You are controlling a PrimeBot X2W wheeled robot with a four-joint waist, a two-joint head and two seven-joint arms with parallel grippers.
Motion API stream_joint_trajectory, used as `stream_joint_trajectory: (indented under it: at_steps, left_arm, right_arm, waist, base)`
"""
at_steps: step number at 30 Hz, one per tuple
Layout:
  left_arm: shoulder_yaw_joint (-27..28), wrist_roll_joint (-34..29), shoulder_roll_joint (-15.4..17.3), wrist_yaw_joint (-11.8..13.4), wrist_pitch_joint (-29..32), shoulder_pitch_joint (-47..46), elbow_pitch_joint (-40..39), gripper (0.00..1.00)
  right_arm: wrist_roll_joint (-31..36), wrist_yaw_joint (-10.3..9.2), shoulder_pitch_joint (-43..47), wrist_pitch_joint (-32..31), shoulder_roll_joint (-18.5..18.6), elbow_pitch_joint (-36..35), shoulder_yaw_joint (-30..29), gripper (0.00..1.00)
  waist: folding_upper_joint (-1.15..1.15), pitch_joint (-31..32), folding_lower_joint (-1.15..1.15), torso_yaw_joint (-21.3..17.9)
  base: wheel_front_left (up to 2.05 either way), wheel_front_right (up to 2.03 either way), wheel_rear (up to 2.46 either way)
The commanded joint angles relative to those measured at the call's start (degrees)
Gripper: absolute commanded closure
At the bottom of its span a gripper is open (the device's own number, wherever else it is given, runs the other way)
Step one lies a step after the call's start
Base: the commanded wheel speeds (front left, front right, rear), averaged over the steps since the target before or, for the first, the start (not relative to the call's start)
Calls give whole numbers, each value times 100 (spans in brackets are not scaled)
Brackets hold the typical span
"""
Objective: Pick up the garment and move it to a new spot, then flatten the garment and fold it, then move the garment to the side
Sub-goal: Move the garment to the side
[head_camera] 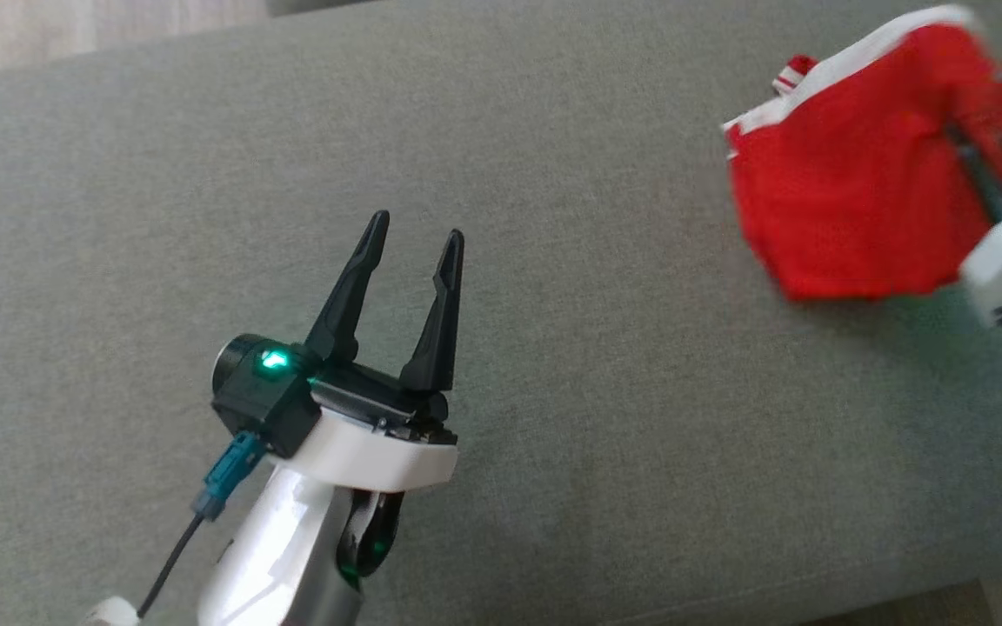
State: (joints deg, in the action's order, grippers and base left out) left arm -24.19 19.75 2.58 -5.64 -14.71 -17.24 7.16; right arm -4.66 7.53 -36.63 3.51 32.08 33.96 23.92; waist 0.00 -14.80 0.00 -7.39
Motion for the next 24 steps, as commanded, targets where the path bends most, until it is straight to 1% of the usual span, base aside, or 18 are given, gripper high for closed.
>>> stream_joint_trajectory:
  at_steps: [1, 4, 8, 13, 24]
  left_arm:
    - [137, -37, 30, -17, -29, -207, -173, 0]
    - [135, -53, 30, -33, -29, -251, -140, 0]
    - [158, -53, 30, -53, -29, -309, -113, 0]
    - [166, -48, 30, -66, -29, -318, -113, 0]
    - [191, -87, 30, -91, -29, -394, -101, 0]
  right_arm:
    - [-148, -4, -131, -8, 392, -138, -38, 100]
    - [-231, -4, -129, -52, 673, -18, -125, 100]
    - [-235, -4, -81, -116, 894, 199, -279, 100]
    - [-141, -4, -80, -171, 997, 444, -476, 100]
    - [151, -4, -201, -191, 1050, 994, -818, 100]
  waist:
    - [0, -147, 0, -62]
    - [0, -232, 0, -38]
    - [0, -318, 0, 36]
    - [0, -384, 0, 109]
    - [0, -647, 0, 336]
  base:
    - [0, 0, 0]
    - [0, 0, 0]
    - [0, 0, 0]
    - [0, 0, 0]
    - [0, 0, 0]
